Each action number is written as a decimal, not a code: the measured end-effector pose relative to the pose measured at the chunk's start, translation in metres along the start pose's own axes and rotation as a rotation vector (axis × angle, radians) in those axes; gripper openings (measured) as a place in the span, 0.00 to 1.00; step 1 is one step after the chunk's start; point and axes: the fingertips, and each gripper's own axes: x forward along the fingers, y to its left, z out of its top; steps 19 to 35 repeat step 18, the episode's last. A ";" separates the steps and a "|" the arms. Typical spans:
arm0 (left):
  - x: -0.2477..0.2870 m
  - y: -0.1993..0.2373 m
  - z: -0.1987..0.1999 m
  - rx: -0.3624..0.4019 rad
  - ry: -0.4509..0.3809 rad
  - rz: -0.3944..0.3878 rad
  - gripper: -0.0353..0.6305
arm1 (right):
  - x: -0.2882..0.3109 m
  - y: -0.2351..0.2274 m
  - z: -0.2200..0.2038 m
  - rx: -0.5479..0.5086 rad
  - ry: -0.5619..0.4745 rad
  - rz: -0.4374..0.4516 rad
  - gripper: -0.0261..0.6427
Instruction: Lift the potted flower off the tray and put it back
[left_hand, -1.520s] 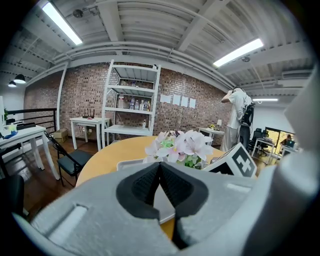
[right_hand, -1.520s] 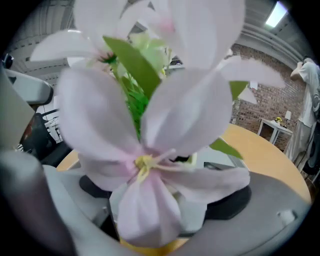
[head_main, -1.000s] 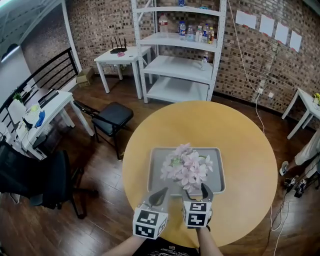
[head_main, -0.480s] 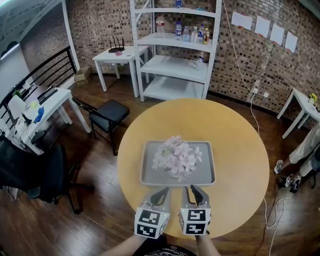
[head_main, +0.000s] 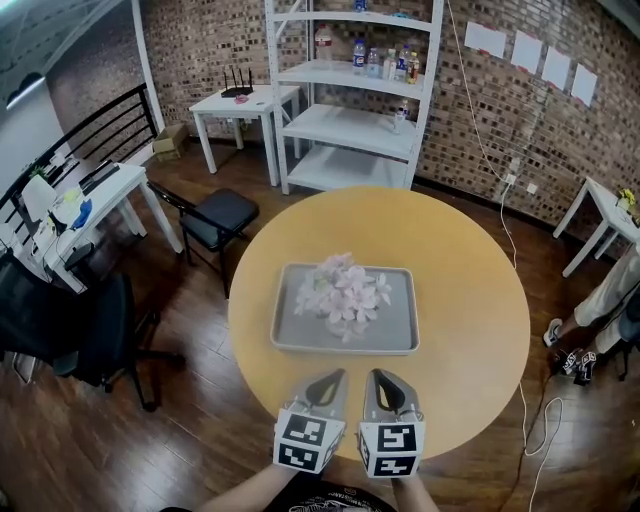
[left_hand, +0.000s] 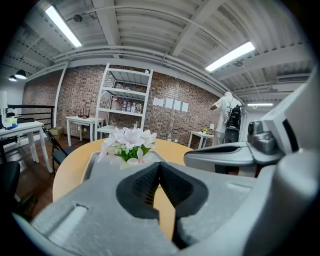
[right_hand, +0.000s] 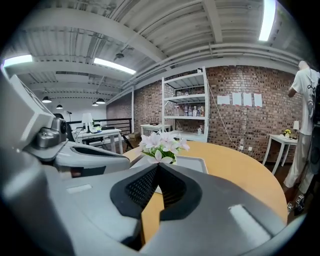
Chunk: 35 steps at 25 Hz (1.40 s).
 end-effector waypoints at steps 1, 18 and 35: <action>-0.001 -0.004 0.000 -0.002 -0.001 0.000 0.06 | -0.004 -0.001 0.000 -0.002 -0.002 0.004 0.04; -0.018 -0.045 -0.004 -0.002 0.002 0.021 0.06 | -0.045 -0.011 -0.010 0.000 0.000 0.027 0.04; -0.018 -0.045 -0.004 -0.002 0.002 0.021 0.06 | -0.045 -0.011 -0.010 0.000 0.000 0.027 0.04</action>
